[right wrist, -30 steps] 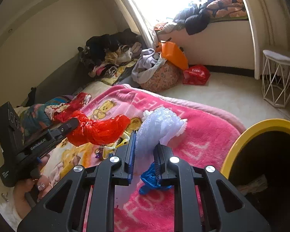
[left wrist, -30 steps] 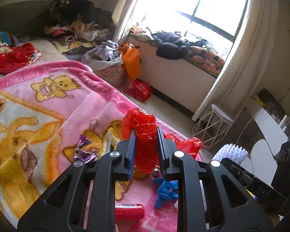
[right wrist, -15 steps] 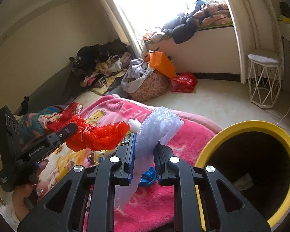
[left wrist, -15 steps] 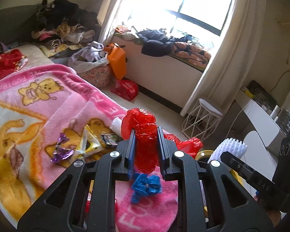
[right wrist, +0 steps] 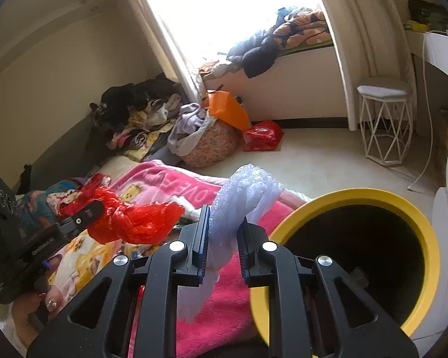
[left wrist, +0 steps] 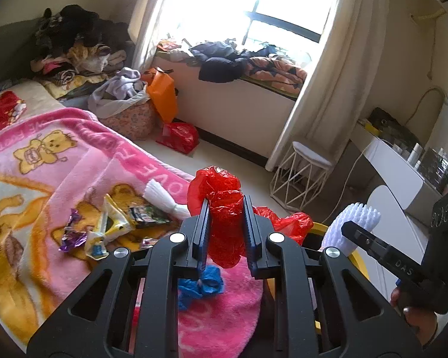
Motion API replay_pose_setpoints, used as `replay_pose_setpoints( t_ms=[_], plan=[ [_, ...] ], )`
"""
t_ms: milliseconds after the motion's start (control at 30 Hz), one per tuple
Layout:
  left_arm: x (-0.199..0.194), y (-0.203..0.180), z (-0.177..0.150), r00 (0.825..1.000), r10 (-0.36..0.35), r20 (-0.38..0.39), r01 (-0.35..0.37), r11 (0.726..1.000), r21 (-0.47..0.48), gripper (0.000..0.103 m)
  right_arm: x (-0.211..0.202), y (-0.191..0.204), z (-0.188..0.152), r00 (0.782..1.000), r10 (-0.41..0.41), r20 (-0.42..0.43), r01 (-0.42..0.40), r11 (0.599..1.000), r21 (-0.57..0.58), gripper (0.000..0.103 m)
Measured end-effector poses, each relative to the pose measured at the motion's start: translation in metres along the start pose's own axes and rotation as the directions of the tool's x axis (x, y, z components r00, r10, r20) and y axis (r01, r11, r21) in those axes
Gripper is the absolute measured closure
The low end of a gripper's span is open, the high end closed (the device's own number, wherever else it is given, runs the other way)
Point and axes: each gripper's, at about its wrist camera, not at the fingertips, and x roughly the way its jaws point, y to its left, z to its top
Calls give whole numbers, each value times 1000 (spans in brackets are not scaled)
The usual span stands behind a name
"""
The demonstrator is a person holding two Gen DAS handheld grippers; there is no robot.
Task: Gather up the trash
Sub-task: 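Carry the red bag and foam net in both tools over the yellow bin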
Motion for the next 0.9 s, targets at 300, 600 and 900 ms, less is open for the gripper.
replay_pose_setpoints(
  t_ms=[300, 600, 900],
  plan=[
    [12, -26, -5, 999, -34, -25, 35, 999, 42, 88, -8, -31, -1, 997, -77, 28, 77, 997, 30, 86],
    [28, -55, -13, 996, -67, -61, 72, 993, 91, 88, -14, -59, -2, 986, -157, 50, 155, 987, 53, 86],
    [46, -84, -27, 990, -96, -107, 111, 982, 150, 88, -15, -86, -7, 973, -225, 49, 220, 972, 83, 86]
  ],
)
